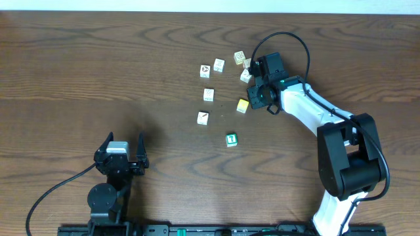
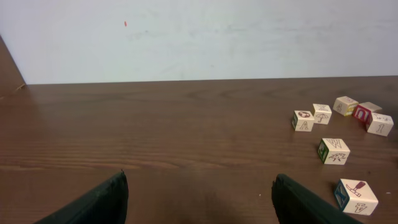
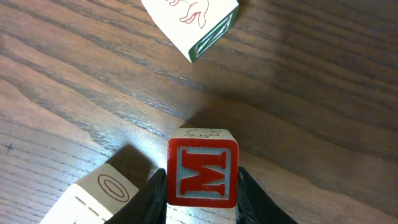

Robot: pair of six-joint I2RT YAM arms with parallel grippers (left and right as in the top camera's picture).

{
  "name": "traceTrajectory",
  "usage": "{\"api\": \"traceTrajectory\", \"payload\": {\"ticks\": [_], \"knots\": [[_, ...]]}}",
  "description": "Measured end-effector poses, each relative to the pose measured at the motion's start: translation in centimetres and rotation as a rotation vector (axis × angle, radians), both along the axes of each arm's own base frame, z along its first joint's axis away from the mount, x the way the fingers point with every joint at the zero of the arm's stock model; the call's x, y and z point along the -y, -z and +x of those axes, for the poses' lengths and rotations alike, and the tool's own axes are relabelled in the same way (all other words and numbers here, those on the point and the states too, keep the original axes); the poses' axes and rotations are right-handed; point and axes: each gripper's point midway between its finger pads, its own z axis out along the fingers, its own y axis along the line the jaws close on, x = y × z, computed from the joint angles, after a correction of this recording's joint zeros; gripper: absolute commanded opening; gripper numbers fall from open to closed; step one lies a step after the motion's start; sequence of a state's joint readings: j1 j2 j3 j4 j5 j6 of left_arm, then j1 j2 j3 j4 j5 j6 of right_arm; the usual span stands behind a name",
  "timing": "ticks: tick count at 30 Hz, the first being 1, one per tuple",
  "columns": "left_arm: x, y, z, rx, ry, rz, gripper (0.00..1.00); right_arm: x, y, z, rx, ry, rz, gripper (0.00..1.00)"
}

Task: Lift 4 blocks
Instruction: 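Lower the right gripper around the red M block and close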

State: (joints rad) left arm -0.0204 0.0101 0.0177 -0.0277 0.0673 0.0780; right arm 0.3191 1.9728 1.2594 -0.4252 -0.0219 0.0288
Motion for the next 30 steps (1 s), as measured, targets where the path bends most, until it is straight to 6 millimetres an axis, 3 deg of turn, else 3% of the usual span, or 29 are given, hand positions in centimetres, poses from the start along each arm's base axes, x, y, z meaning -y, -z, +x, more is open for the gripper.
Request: {"api": "traceTrajectory", "payload": {"ticks": [7,13,21,30], "knots": [[0.0,0.0,0.0,0.000,0.000,0.000,0.74,0.0,0.0,0.0,-0.001,0.012,0.005,0.26],[0.0,0.0,0.0,0.000,0.000,0.000,0.74,0.0,-0.1,0.2,0.008,0.020,0.007,0.45],[0.0,0.0,0.0,0.000,0.000,0.000,0.74,0.0,-0.3,0.7,0.030,0.024,0.004,0.49],[0.0,0.0,0.0,0.000,0.000,0.000,0.74,-0.1,-0.6,1.3,0.057,0.026,0.011,0.47]]}}
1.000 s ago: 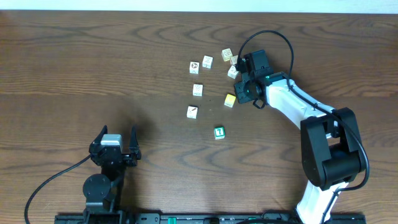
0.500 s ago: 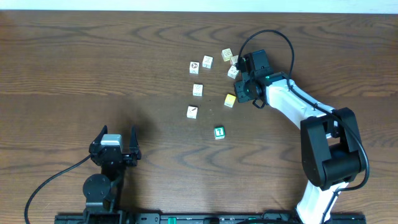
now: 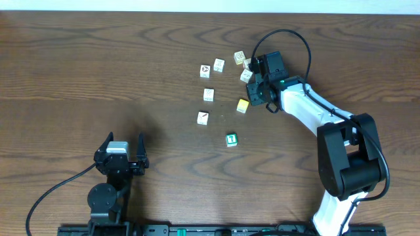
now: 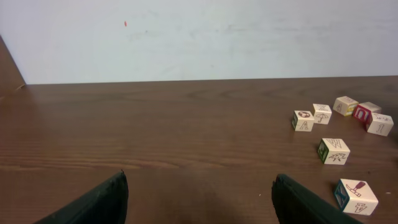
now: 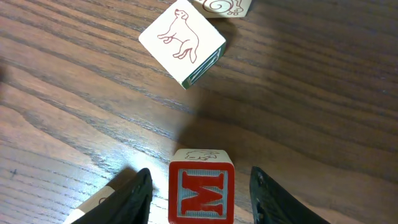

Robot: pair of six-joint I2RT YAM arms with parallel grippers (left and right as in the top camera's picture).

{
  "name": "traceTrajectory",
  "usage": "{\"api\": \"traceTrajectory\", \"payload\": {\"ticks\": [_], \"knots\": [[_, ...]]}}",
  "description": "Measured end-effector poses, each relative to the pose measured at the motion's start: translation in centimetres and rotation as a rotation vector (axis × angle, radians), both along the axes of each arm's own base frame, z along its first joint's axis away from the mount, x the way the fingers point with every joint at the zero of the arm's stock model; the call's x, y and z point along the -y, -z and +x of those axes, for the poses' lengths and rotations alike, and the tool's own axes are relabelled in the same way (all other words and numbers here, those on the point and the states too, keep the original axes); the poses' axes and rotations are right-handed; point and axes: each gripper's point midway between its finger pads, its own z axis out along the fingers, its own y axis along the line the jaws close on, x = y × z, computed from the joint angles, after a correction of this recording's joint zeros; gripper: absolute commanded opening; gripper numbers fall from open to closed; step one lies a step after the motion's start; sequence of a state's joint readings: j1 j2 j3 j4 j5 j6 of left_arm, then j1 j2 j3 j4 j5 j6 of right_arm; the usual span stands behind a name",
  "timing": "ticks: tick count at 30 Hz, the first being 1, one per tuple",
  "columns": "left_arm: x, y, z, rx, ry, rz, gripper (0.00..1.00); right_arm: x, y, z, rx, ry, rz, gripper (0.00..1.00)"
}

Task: Lift 4 blocks
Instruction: 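Lower the right gripper around the red M block and close, then lift the red M block and carry it right of the green 7 block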

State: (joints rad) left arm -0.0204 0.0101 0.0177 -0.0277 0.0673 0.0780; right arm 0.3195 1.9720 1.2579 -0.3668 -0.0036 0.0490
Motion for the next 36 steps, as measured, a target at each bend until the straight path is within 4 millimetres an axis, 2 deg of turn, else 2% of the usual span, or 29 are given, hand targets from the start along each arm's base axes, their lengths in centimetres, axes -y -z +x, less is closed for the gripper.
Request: {"api": "traceTrajectory", "payload": {"ticks": [13,20,24,31,36], "knots": [[0.00,0.00,0.00,0.000,0.000,0.000,0.75,0.28,0.12,0.20,0.009,0.009,-0.015,0.38],[0.00,0.00,0.00,0.000,0.000,0.000,0.74,0.45,0.45,-0.33,-0.017,0.012,-0.022,0.41],[0.00,0.00,0.00,0.000,0.000,0.000,0.74,0.56,0.63,-0.66,-0.032,0.012,-0.026,0.40],[0.00,0.00,0.00,0.000,0.000,0.000,0.74,0.56,0.69,-0.71,-0.035,0.018,-0.023,0.33],[0.00,0.00,0.00,0.000,0.000,0.000,0.74,0.55,0.74,-0.71,-0.036,0.020,-0.022,0.24]]}}
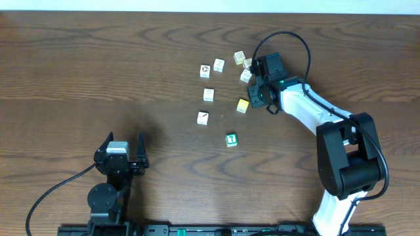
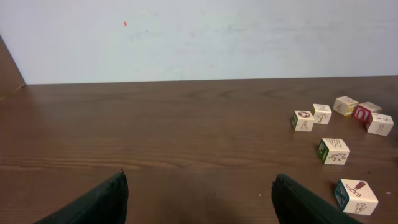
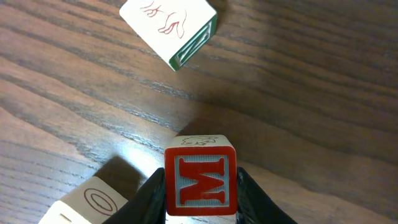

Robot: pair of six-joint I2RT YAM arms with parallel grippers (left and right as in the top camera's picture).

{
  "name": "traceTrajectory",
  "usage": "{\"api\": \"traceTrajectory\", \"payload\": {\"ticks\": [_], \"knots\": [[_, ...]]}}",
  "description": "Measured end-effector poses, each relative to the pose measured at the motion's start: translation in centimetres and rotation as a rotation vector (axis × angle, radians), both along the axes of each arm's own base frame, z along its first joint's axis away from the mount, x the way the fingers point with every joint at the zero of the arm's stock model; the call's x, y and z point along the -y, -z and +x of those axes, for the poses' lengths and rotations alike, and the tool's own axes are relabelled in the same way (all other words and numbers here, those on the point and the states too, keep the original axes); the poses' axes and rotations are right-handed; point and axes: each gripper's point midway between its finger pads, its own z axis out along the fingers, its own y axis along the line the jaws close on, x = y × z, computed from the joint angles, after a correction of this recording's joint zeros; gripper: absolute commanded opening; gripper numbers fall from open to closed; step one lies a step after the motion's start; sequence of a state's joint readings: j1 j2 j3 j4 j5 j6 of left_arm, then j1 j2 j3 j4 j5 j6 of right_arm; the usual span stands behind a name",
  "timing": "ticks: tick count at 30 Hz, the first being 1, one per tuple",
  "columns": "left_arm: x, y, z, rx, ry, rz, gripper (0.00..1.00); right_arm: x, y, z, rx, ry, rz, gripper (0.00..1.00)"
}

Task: Lift 4 blocks
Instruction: 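Lift the red M block and carry it right of the green 7 block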

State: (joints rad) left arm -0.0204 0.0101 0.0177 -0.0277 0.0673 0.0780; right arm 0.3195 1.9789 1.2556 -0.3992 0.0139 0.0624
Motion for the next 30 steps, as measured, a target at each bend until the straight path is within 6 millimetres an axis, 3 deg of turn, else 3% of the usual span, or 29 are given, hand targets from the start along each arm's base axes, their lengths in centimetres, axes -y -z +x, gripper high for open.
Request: {"api": "traceTrajectory", "payload": {"ticks": [6,15,19,23,25,27,30], "knots": [[0.0,0.0,0.0,0.000,0.000,0.000,0.74,0.0,0.0,0.0,0.000,0.002,0.001,0.20],[0.0,0.0,0.0,0.000,0.000,0.000,0.74,0.0,-0.9,0.0,0.014,0.002,0.006,0.23],[0.0,0.0,0.0,0.000,0.000,0.000,0.74,0.0,-4.5,-0.1,0.071,0.002,0.025,0.23],[0.0,0.0,0.0,0.000,0.000,0.000,0.74,0.4,-10.5,-1.1,0.156,0.006,0.057,0.21],[0.0,0.0,0.0,0.000,0.000,0.000,0.74,0.7,-12.3,-2.1,0.169,0.010,0.061,0.20],[0.0,0.0,0.0,0.000,0.000,0.000,0.74,1.2,-13.7,-3.6,0.158,0.016,0.059,0.19],[0.0,0.0,0.0,0.000,0.000,0.000,0.74,2.1,-13.9,-6.2,0.087,0.026,0.037,0.18]]}}
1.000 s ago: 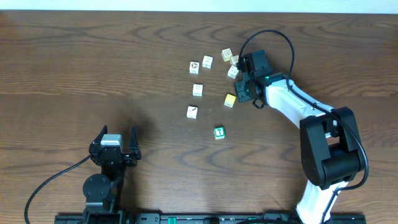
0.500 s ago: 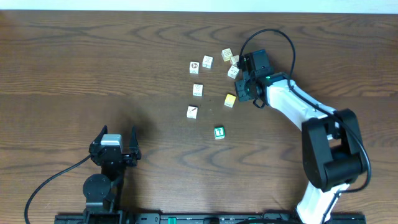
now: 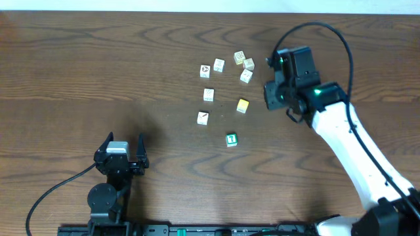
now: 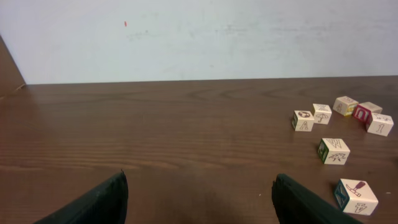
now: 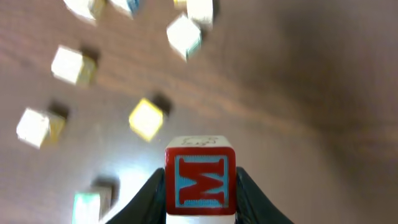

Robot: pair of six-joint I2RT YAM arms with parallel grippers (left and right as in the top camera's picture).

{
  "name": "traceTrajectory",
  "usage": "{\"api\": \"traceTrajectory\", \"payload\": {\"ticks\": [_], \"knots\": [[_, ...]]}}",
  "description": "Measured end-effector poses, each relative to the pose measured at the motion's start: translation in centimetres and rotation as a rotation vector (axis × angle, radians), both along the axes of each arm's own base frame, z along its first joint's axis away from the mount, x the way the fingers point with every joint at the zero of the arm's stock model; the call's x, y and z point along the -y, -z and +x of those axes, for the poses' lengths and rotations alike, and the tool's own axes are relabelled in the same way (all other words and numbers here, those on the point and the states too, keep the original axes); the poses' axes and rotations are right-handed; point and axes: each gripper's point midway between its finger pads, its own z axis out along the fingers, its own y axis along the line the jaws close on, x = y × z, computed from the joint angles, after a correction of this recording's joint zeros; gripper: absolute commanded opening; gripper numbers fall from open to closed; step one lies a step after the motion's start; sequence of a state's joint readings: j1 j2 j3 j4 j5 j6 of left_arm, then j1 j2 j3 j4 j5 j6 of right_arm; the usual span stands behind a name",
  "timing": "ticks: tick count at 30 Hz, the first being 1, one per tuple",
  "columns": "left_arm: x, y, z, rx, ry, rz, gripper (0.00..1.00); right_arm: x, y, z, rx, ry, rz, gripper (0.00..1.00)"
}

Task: Lift 4 blocks
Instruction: 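Lift the red M block and carry it right of the green 7 block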

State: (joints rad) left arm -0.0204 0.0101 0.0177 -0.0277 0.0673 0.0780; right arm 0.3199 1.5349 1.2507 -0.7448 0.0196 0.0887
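My right gripper (image 5: pixel 200 190) is shut on a wooden block with a red M face (image 5: pixel 200 174), held well above the table. In the overhead view the right gripper (image 3: pixel 274 96) hangs to the right of the block cluster, and the M block is hidden beneath it. Far below lie a yellow block (image 3: pixel 242 105), a green block (image 3: pixel 230 139) and several pale blocks (image 3: pixel 208 95). My left gripper (image 3: pixel 122 155) rests open near the front left, its dark fingers (image 4: pixel 93 202) wide apart with nothing between them.
Three pale blocks (image 3: pixel 245 76) sit close together at the back of the cluster, left of the right arm (image 3: pixel 341 131). The left wrist view shows the same blocks (image 4: pixel 333 150) at its right side and a white wall (image 4: pixel 199 37) behind the table.
My right gripper was shut on the M block down at the table beside the cluster. It now holds the block high above the table and further right. The left arm has not moved.
At first my right gripper was shut on the M block at table level. Then it stood open with the block standing on the table between its fingers. It was shut on the block again, and now the block is up in the air.
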Motion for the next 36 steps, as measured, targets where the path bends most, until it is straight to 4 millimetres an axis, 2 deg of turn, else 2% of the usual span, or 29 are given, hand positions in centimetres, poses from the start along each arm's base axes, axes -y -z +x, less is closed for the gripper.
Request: {"api": "traceTrajectory", "payload": {"ticks": [6,12,16,23,27,36], "knots": [[0.0,0.0,0.0,0.000,0.000,0.000,0.74,1.5,1.7,-4.5,-0.192,0.049,-0.038,0.14],[0.0,0.0,0.0,0.000,0.000,0.000,0.74,2.2,3.2,-6.6,-0.284,0.118,-0.041,0.13],[0.0,0.0,0.0,0.000,0.000,0.000,0.74,2.5,5.6,-7.8,-0.330,0.169,-0.037,0.14],[0.0,0.0,0.0,0.000,0.000,0.000,0.74,2.5,11.7,-11.3,-0.426,0.207,0.008,0.14],[0.0,0.0,0.0,0.000,0.000,0.000,0.74,1.9,13.5,-12.9,-0.462,0.196,0.031,0.14],[0.0,0.0,0.0,0.000,0.000,0.000,0.74,-1.8,13.4,-13.2,-0.422,0.072,0.052,0.23]]}}
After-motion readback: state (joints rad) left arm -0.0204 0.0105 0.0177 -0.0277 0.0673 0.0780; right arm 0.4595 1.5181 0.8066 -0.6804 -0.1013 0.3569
